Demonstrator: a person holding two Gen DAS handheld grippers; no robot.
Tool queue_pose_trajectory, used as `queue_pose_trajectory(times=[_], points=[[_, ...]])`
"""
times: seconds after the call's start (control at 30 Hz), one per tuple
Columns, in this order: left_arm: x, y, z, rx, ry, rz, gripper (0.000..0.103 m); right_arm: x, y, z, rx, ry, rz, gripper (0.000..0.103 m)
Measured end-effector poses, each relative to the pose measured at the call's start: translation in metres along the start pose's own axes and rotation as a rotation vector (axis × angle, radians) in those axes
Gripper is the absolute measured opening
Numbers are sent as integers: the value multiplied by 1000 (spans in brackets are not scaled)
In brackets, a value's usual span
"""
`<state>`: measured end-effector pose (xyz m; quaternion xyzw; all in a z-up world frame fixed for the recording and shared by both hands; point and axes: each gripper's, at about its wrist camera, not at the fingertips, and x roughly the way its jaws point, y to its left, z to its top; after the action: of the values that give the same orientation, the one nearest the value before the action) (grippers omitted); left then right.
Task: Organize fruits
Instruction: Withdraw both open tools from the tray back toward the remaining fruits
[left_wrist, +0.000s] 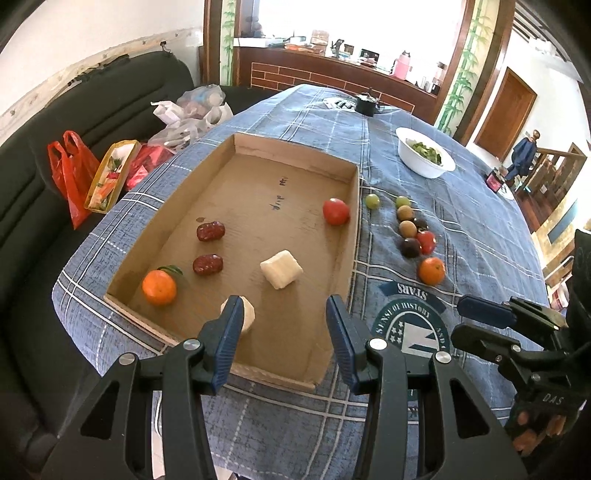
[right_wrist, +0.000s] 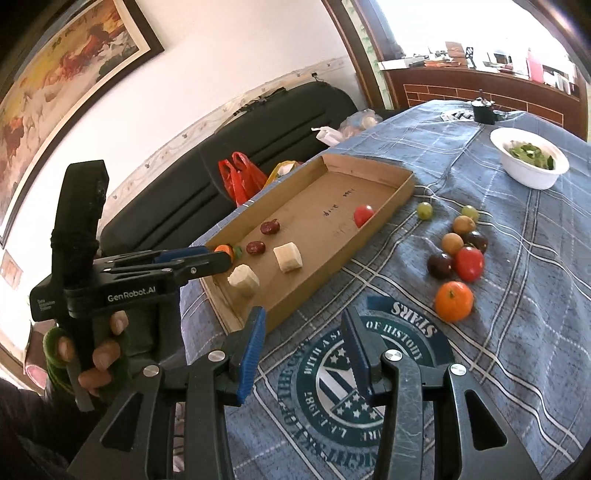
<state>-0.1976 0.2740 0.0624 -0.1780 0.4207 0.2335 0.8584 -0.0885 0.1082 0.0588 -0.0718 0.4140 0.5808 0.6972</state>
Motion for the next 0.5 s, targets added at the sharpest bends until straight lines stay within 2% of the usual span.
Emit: queue_pose_trajectory(times=[0.5], points=[[-4,-4,-5,9,2,7,44,-7,3,-7,4,-9,9,45]])
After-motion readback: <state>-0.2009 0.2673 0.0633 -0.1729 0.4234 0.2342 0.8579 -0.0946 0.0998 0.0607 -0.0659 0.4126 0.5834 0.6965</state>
